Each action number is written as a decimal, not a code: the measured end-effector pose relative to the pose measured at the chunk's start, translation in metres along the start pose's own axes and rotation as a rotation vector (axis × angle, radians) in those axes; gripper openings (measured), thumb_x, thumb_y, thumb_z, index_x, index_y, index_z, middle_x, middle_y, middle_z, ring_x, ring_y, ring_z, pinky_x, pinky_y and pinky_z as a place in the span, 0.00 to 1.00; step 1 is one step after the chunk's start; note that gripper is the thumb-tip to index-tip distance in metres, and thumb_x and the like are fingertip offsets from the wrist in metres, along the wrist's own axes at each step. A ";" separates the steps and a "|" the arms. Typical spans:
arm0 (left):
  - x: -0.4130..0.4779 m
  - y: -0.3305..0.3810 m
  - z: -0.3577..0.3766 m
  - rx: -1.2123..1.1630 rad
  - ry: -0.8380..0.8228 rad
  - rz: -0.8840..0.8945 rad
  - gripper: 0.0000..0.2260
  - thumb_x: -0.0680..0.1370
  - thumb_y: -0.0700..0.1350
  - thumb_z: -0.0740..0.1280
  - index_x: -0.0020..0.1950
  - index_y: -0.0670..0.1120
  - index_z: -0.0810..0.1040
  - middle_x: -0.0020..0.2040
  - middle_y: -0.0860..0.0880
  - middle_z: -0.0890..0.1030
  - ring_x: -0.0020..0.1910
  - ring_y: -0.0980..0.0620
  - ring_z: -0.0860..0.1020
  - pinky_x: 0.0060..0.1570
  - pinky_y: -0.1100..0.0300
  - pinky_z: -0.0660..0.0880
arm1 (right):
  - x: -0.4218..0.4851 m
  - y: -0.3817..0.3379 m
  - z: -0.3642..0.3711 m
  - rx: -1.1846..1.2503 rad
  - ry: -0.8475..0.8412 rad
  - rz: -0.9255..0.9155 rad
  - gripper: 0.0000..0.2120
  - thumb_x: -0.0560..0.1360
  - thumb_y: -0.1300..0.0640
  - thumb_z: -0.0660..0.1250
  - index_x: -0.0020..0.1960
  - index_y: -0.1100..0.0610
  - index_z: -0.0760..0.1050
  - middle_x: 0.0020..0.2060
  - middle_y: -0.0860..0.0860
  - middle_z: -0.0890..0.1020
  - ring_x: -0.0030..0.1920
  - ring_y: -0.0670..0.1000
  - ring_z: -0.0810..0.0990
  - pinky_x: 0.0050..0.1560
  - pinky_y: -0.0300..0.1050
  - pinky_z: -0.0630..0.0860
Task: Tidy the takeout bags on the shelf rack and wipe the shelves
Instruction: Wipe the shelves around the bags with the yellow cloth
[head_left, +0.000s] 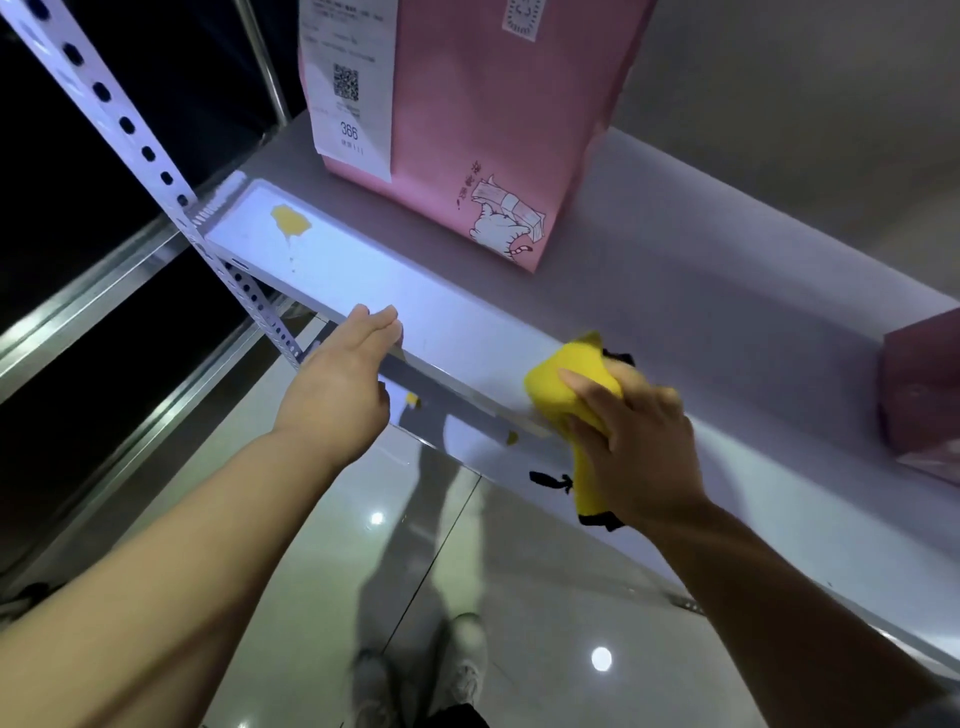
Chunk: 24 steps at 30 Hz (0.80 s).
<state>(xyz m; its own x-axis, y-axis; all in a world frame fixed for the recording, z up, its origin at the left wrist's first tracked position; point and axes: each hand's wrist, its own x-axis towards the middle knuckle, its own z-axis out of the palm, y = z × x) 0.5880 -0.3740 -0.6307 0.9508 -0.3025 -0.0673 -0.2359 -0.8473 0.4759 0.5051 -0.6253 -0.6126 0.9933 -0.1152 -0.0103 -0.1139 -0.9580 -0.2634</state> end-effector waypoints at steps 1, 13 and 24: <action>0.000 0.001 0.000 0.003 0.000 -0.006 0.24 0.74 0.32 0.62 0.70 0.47 0.67 0.74 0.54 0.62 0.75 0.54 0.53 0.68 0.63 0.54 | -0.002 0.004 0.002 -0.003 0.013 0.051 0.25 0.71 0.38 0.51 0.62 0.43 0.74 0.62 0.54 0.74 0.51 0.64 0.72 0.50 0.54 0.71; -0.007 0.000 -0.007 -0.002 -0.029 0.011 0.24 0.77 0.37 0.61 0.73 0.47 0.64 0.75 0.56 0.59 0.75 0.56 0.53 0.68 0.65 0.54 | 0.036 -0.095 0.031 0.000 0.245 -0.019 0.17 0.63 0.60 0.74 0.51 0.48 0.81 0.46 0.52 0.82 0.31 0.54 0.63 0.27 0.43 0.69; -0.008 -0.089 -0.073 0.015 0.099 -0.136 0.19 0.77 0.46 0.65 0.67 0.48 0.69 0.64 0.49 0.72 0.62 0.50 0.71 0.61 0.60 0.65 | 0.085 -0.151 0.039 -0.114 0.124 -0.264 0.17 0.80 0.57 0.52 0.64 0.49 0.73 0.69 0.51 0.70 0.65 0.57 0.70 0.51 0.46 0.61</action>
<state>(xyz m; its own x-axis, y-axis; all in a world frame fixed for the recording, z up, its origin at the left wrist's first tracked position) 0.6162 -0.2648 -0.6088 0.9891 -0.1406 -0.0433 -0.1057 -0.8840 0.4555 0.6076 -0.4800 -0.6116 0.9796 0.1172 0.1635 0.1393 -0.9815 -0.1312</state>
